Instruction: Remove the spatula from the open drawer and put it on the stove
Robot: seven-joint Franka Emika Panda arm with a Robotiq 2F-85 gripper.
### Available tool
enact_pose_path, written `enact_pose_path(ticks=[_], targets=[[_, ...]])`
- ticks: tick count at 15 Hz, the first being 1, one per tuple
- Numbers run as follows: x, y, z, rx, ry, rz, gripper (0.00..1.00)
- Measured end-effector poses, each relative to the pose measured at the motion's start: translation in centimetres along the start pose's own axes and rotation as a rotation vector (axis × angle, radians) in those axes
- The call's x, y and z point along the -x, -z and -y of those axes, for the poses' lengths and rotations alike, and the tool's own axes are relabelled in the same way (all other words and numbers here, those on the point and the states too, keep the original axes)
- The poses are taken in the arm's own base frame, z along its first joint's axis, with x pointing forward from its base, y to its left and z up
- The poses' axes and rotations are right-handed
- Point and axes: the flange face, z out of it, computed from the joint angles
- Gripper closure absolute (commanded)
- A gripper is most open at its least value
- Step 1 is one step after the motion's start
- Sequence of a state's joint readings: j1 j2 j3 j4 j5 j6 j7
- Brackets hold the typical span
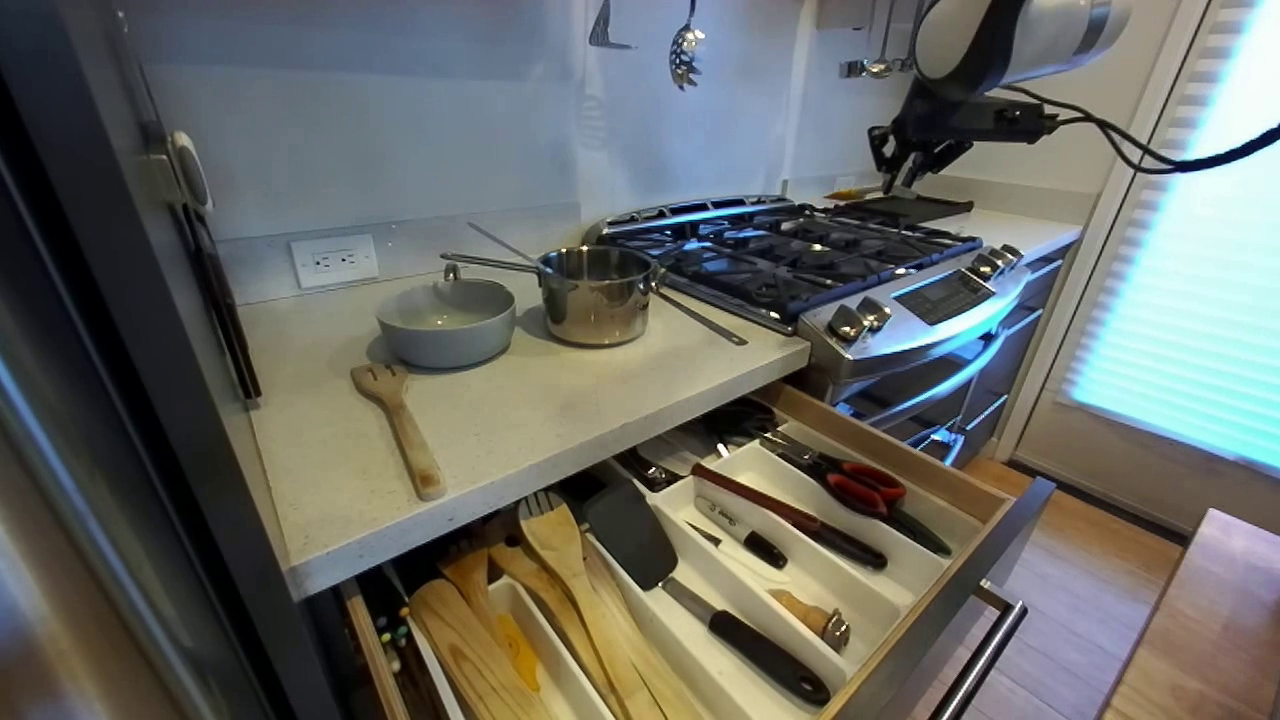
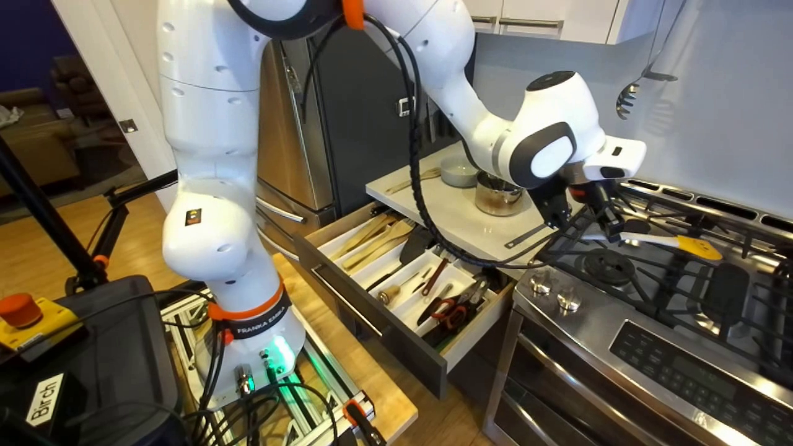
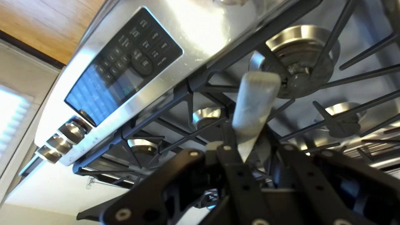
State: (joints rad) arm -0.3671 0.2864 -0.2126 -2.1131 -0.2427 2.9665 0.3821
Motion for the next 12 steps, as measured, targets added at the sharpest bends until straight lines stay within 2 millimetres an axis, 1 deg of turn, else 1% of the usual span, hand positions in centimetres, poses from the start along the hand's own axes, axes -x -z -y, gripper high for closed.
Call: enact_pose_path(ticks=[2, 4, 5, 6, 7, 8, 10, 12], targets=[[-1.8, -2.4, 2.4, 0.014, 0.001, -0.004, 0.94], [-2.9, -4.5, 5.7, 0.017, 0.016, 0.003, 0.94], [-3.1, -5.5, 7.3, 0.022, 0.027, 0.010, 0.52], [-3.1, -6.6, 8.9, 0.023, 0.032, 0.022, 0.51], [-2.8, -7.6, 10.3, 0.027, 0.038, 0.048, 0.46], [-2.5, -8.6, 11.5, 0.032, 0.045, 0.071, 0.38], [-1.7, -10.0, 12.9, 0.032, 0.046, 0.099, 0.22], [-0.9, -10.1, 13.3, 0.020, 0.038, 0.118, 0.08]])
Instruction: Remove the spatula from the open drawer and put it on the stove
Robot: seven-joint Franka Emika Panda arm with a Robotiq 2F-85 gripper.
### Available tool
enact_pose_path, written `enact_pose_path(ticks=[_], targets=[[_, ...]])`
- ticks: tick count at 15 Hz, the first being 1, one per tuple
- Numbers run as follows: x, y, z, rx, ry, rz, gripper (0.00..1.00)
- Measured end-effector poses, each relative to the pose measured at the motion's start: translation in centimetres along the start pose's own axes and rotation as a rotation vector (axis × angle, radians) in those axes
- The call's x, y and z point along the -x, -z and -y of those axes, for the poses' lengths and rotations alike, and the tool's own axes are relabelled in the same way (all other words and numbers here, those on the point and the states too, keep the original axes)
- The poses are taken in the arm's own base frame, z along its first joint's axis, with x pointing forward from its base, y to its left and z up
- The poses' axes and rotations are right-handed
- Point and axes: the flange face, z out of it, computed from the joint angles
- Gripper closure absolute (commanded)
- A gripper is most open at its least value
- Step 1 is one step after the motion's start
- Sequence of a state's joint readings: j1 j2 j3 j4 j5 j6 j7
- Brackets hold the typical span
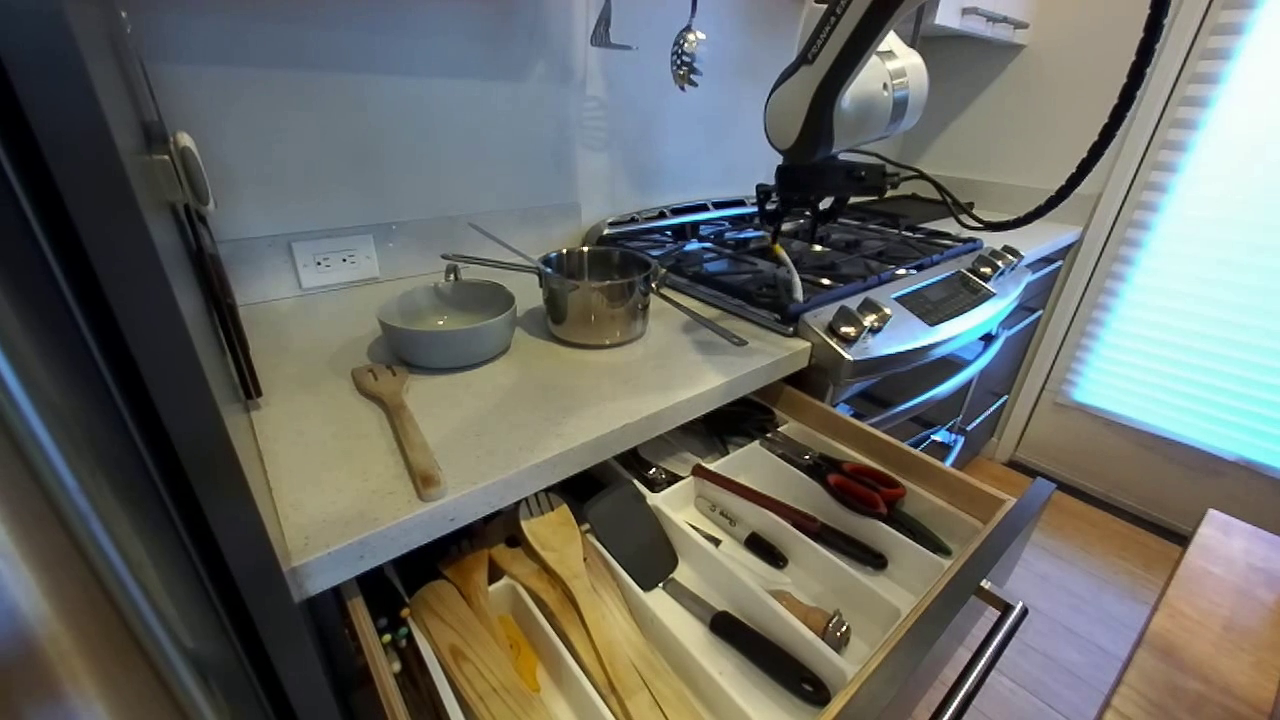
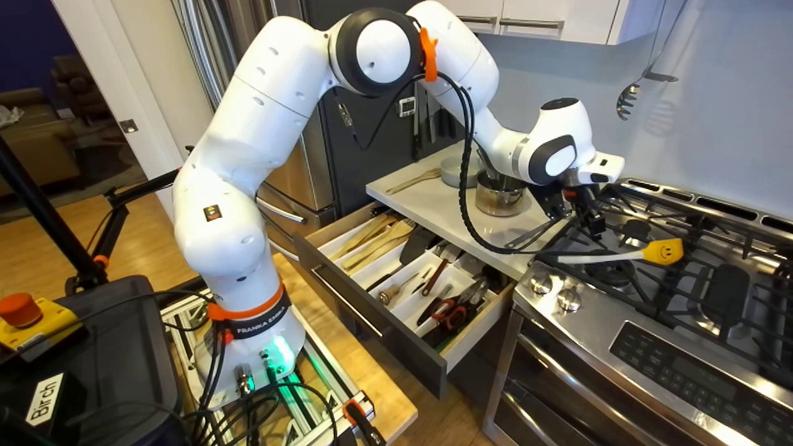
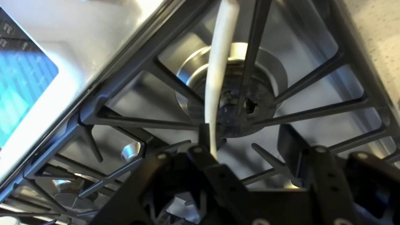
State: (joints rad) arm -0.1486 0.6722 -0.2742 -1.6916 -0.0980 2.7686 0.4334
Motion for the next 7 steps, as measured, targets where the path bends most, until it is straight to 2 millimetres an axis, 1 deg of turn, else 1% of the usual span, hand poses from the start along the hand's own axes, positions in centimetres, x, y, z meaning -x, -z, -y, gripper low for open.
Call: enact_pose_path(ticks=[1, 2, 3, 5, 7], targets=[[0.5, 0.5, 0.0, -0.015, 0.001, 0.005, 0.01], [1.3, 1.4, 0.2, -0.041, 0.010, 0.013, 0.00], [2.2, 2.5, 0.8, -0.080, 0.033, 0.019, 0.00], [4.4, 5.4, 2.8, -0.167, 0.103, 0.029, 0.00], [7.2, 8.3, 5.0, -0.244, 0.189, 0.039, 0.00]])
